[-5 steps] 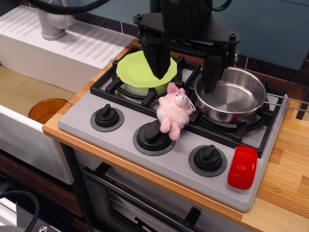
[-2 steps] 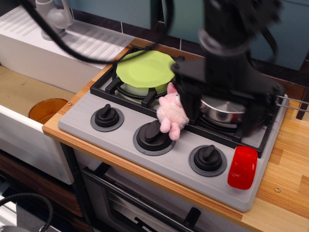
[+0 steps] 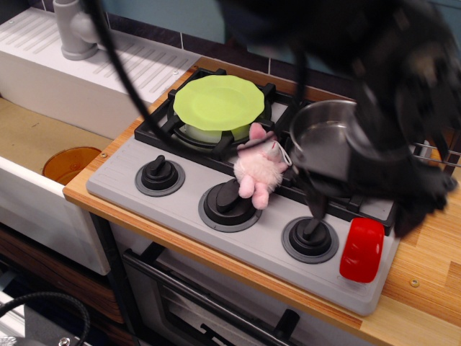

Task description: End effector reaching salmon

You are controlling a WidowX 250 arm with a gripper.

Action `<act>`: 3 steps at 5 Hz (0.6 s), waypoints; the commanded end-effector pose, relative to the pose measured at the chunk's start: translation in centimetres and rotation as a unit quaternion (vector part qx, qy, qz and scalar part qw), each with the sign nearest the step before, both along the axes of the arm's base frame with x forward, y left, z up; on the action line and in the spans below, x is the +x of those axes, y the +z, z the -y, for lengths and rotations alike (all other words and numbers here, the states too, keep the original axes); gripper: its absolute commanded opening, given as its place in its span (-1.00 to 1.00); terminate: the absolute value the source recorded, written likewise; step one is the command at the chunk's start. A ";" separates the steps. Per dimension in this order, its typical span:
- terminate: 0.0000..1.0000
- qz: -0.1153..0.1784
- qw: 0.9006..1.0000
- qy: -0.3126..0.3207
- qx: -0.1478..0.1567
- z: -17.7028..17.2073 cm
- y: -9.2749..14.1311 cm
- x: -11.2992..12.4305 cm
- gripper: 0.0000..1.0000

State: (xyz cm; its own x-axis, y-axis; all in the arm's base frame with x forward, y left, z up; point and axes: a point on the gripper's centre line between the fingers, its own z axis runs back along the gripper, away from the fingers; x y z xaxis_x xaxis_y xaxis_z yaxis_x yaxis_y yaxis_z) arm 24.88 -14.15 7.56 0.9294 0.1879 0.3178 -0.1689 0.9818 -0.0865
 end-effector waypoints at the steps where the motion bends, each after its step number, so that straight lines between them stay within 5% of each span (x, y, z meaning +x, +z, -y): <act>1: -1.00 0.045 0.999 -0.002 -0.010 1.8 -1.3 1.2 1.00; 3: -1.00 0.075 0.997 -0.010 0.013 1.1 -3.4 1.4 1.00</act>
State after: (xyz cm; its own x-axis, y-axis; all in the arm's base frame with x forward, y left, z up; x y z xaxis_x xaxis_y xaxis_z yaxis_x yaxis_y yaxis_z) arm 25.55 -15.00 3.25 0.8861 0.1517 0.4379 -0.1377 0.9884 -0.0636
